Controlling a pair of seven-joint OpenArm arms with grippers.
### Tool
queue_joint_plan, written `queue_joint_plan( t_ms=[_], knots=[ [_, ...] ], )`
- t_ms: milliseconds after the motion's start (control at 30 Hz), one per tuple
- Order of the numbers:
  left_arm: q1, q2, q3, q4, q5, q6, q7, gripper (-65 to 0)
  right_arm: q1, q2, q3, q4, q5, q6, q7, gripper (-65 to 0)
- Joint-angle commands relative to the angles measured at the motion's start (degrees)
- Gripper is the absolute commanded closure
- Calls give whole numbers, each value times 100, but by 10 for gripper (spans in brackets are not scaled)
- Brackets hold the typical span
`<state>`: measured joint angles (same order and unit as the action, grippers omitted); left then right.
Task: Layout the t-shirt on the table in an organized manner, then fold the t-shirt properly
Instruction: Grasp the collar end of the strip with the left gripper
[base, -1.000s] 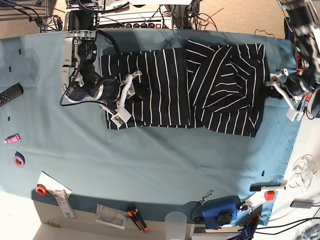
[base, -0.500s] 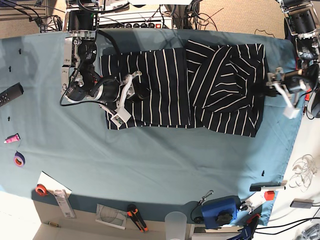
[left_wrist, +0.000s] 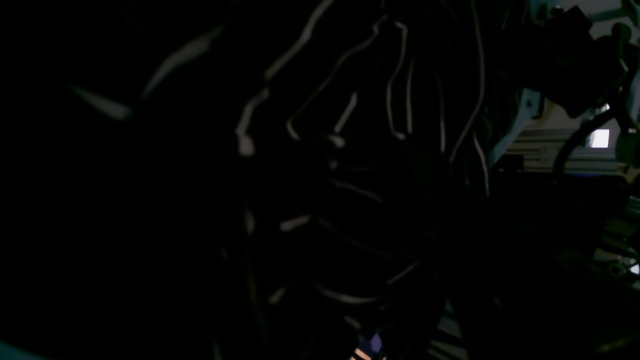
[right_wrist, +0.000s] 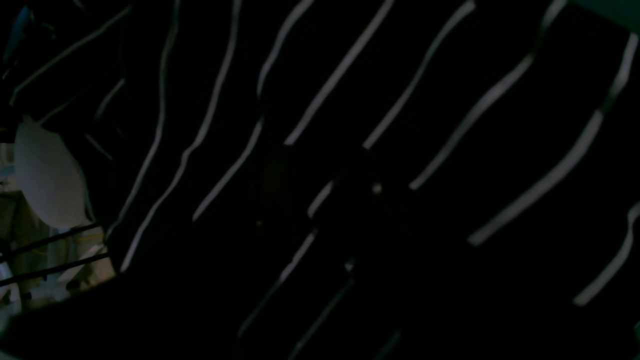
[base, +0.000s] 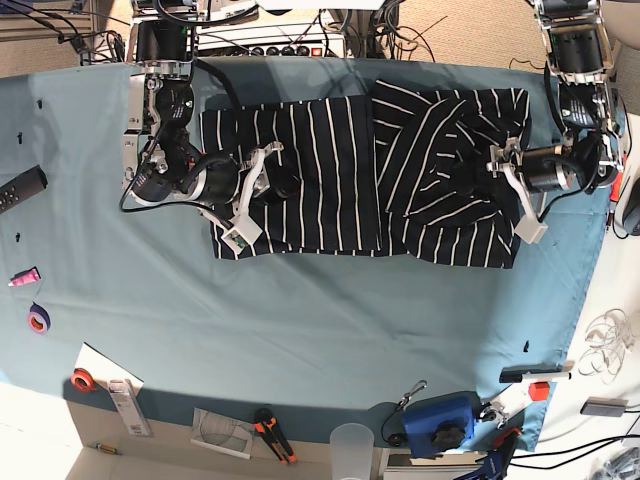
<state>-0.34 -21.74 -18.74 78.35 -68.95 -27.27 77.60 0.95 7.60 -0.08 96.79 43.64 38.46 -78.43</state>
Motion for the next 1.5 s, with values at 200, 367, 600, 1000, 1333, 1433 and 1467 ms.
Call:
queue_joint_plan(
  t_ms=[200,367,600,1000,1333,1433,1467],
  knots=[
    [-166,-37,-26,39,262,24,-15,-395,96,17,17,92,136,11,83,-180],
    [-509,-173,-247,39,675,181,-192,-395,96,17,17,92,133,9,81,-180],
    [-461,-398,-245,-76,935,367,-223,-395,96,17,15,92,136,9,79,-180],
    [-494,52,-245,-839,341,321,-87,-395,96,17,17,92,136,9,79,-180],
    [-378,267,-240,-905,461,35,149,-380,96,17,15,92,136,9,33,-180],
    [-313,76,-238,-903,461,-28,208,-379,96,20,17,92,133,9,-9,-180],
    [-275,26,-238,-903,459,-48,212,-379,96,20,17,92,136,9,-7,-180]
  ],
)
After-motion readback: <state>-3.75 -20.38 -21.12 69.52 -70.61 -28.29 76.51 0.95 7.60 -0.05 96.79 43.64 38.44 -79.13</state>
